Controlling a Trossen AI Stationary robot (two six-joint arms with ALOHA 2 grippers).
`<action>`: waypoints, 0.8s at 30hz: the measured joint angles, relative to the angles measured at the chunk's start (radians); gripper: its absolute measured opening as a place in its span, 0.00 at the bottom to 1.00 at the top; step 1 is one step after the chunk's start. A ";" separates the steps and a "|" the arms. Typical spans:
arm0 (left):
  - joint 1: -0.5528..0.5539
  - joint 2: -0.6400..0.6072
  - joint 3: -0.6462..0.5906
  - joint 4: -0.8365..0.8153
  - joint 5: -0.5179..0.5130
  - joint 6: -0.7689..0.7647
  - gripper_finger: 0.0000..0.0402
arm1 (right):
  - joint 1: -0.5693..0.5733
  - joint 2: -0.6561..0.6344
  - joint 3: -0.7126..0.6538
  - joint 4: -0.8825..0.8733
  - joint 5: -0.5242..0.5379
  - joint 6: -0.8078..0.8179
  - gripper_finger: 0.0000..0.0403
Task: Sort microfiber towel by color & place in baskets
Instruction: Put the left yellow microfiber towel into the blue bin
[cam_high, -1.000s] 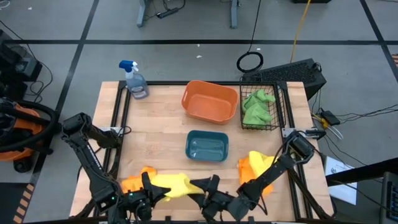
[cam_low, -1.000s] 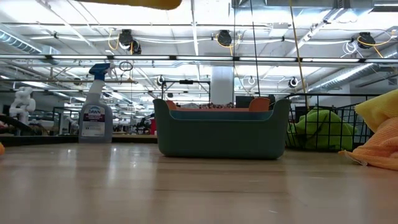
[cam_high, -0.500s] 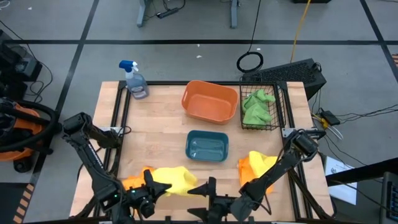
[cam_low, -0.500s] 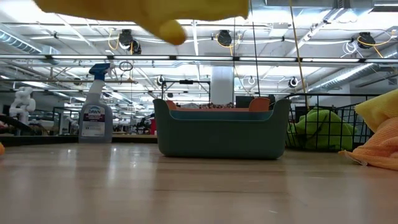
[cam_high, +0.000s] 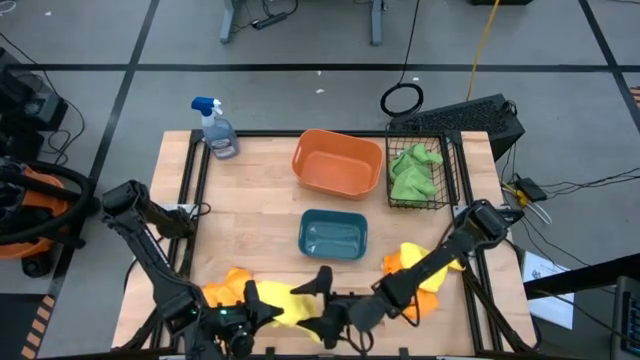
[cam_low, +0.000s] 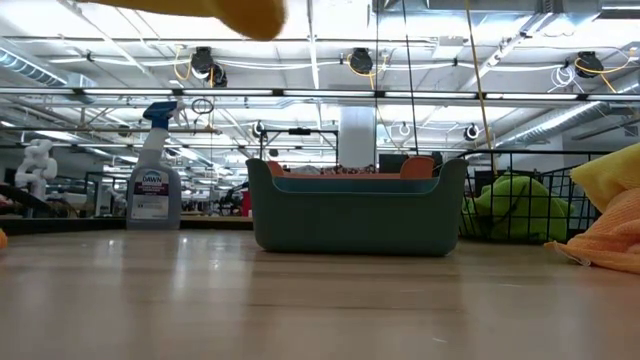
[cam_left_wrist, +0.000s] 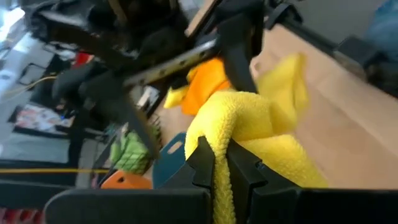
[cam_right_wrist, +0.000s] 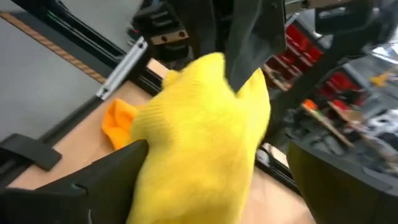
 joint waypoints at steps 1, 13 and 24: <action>0.006 0.000 0.000 0.008 0.009 0.004 0.04 | -0.012 0.000 0.000 0.002 -0.037 0.009 0.93; 0.063 0.033 0.000 0.229 0.181 0.217 0.04 | -0.055 0.000 0.000 -0.001 -0.194 0.005 0.75; 0.077 0.041 0.000 0.267 0.204 0.036 0.07 | -0.054 0.001 0.000 -0.037 -0.212 0.006 0.24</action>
